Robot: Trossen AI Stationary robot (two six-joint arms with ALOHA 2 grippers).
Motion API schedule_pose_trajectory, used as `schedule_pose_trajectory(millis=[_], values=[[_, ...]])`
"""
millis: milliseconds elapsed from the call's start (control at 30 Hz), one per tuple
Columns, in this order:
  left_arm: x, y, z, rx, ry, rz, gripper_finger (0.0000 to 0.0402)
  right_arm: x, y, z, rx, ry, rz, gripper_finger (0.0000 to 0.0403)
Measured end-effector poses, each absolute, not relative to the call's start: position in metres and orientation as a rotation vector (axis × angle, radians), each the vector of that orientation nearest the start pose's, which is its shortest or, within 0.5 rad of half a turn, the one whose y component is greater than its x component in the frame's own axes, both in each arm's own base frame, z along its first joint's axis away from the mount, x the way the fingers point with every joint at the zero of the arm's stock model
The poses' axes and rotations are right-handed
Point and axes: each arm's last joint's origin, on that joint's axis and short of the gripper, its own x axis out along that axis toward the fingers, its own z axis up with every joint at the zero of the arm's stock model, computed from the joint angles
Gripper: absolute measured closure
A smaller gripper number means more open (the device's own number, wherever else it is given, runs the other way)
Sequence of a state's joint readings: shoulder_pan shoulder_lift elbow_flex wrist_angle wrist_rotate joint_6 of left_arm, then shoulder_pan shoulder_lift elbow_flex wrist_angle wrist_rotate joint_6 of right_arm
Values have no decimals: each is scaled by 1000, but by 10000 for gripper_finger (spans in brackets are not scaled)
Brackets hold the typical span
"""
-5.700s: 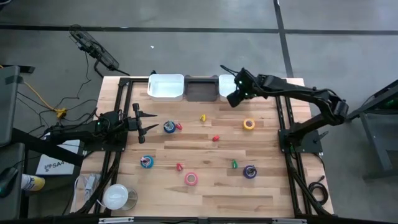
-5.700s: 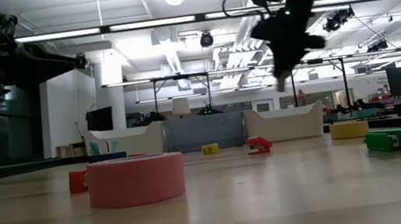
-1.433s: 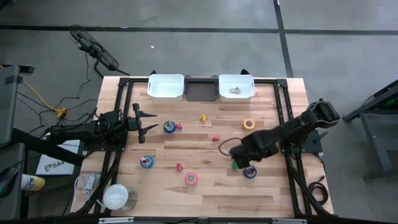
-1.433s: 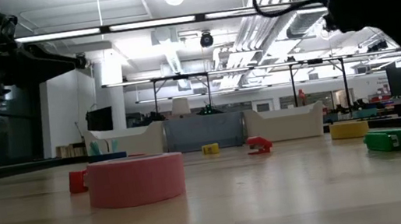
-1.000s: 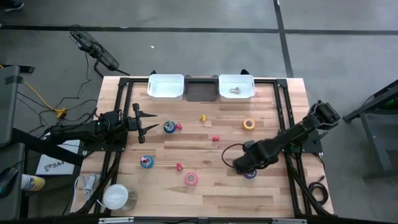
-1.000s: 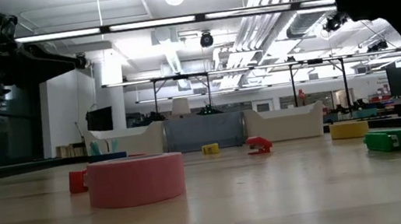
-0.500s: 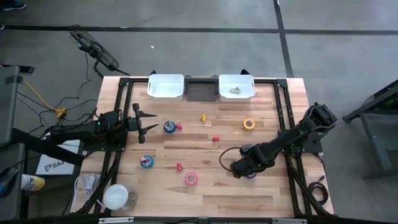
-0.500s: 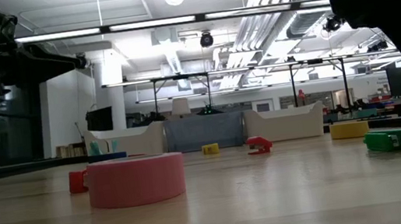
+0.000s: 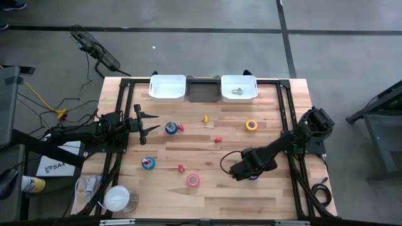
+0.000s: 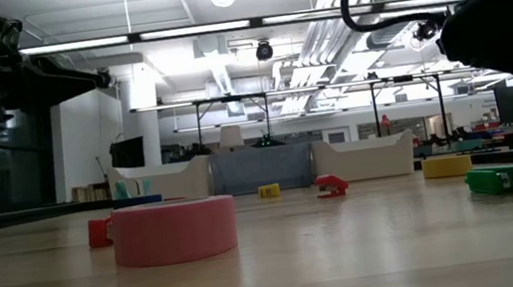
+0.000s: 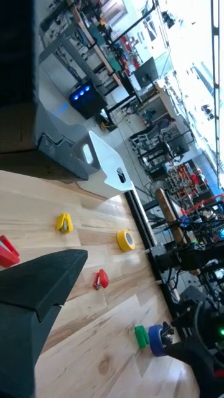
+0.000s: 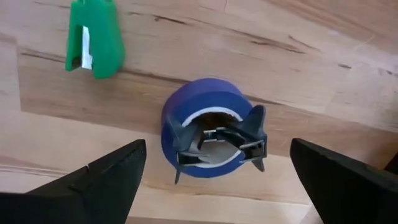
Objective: Pick and place Stapler, Stapler remover, tape
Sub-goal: Put the black staple remover into the right white bin
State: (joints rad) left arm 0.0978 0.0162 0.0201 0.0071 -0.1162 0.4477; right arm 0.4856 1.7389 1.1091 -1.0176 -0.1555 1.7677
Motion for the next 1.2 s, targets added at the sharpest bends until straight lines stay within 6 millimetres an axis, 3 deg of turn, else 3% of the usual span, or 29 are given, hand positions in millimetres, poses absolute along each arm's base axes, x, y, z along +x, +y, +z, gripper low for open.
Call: schedule_pose_trajectory(millis=[600, 1200], values=[[97, 13, 170, 446, 37, 213, 215, 258, 136, 172, 1023, 1492, -1015, 63], [96, 13, 170, 446, 37, 213, 215, 254, 136, 166, 1060, 1523, -1034, 75]])
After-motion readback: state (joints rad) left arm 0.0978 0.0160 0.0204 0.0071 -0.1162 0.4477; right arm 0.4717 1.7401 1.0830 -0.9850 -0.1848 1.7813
